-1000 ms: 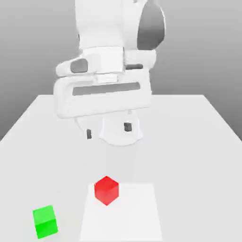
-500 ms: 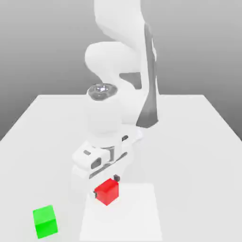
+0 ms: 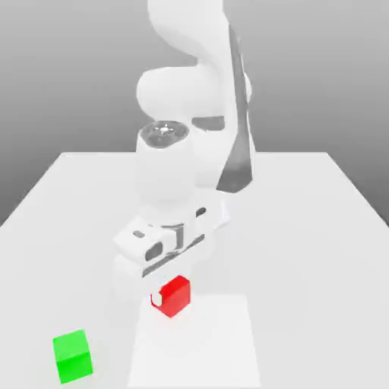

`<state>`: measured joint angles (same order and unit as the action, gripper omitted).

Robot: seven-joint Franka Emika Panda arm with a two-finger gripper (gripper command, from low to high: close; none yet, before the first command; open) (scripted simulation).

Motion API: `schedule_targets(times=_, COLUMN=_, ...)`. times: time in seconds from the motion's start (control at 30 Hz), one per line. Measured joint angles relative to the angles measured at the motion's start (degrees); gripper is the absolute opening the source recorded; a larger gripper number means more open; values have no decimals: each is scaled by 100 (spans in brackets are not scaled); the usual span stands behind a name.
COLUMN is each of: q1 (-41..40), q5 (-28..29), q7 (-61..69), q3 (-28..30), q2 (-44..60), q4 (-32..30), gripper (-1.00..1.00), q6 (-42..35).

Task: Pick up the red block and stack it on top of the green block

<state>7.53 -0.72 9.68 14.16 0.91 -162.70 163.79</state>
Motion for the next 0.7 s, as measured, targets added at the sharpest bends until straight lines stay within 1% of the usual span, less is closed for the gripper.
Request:
schedule_targets(times=0.07, q1=-56, q5=193, q7=-149, q3=-1, q2=-250, q4=-51, gripper=-100, q6=-212)
schedule_targets(times=0.1, q1=-103, q5=239, q7=-265, q3=39, q2=-253, q4=51, gripper=-100, q6=-325)
schedule_targets(times=0.23, q1=-517, q5=180, q7=-754, q3=232, q2=34, q4=775, gripper=-100, q6=-789)
schedule_targets(times=0.47, q1=-1011, q5=-414, q7=-1361, q3=494, q2=738, q4=2185, gripper=-100, q6=-1531)
schedule_targets(times=0.6, q1=-1223, q5=-941, q7=-1107, q3=287, q2=1460, q4=2399, gripper=-100, q6=-1056)
schedule_targets(times=0.63, q1=-1295, q5=-1071, q7=-1018, q3=196, q2=1654, q4=2416, gripper=100, q6=-890)
schedule_targets(times=0.7, q1=-1295, q5=-1071, q7=-1018, q3=196, q2=1654, q4=2416, gripper=100, q6=-890)
